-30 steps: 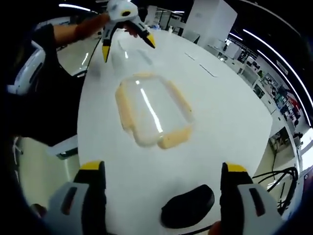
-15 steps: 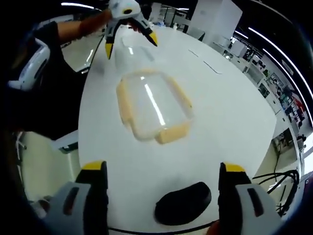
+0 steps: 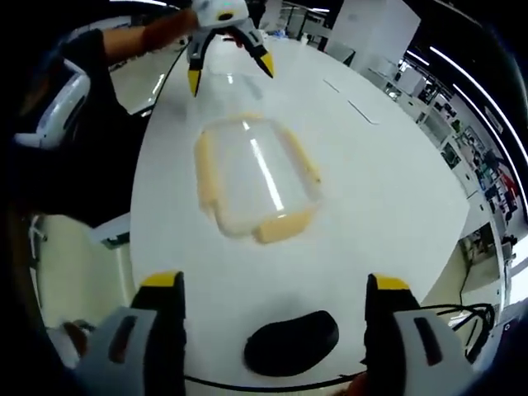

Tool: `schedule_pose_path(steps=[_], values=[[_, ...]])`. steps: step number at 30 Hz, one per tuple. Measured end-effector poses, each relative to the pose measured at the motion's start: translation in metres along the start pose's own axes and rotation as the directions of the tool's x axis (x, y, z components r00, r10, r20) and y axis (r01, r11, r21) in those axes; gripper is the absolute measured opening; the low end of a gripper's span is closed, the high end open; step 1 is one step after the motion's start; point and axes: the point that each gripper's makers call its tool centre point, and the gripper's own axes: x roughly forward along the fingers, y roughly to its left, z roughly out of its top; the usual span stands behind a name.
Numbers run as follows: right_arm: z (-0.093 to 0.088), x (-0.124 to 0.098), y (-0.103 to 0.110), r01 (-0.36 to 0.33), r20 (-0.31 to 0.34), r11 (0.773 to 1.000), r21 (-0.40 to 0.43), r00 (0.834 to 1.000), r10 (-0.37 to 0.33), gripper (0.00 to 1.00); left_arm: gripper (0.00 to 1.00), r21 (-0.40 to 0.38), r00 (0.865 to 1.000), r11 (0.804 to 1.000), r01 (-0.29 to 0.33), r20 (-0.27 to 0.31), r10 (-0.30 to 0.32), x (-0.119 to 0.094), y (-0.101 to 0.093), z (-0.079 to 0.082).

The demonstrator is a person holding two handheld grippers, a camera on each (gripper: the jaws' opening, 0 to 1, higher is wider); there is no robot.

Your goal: Snap each plastic latch of the storage box into its locked position after aligning the lid with the box until every specified latch is closed and the lid sits flush.

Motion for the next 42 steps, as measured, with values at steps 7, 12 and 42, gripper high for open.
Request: schedule_pose_path(steps=[7, 12, 42], values=[[0.001, -0.003, -0.006, -0.018, -0.026, 1.0, -0.001, 1.0, 0.018, 0.88, 0.82, -0.008, 1.0, 1.0, 0.025, -0.014, -0.026, 0.004, 0.005, -0.003], [0.003, 0.001, -0.007, -0.04, -0.039, 0.999, -0.009, 0.998, 0.04, 0.88, 0.83, -0.012, 0.998, 0.999, 0.051, -0.02, -0.051, 0.009, 0.004, -0.006], [0.002, 0.027, -0.025, -0.214, -0.147, 0.972, -0.093, 0.969, 0.199, 0.87, 0.79, -0.06, 0.995, 0.994, 0.096, -0.026, -0.097, 0.038, 0.021, -0.011]])
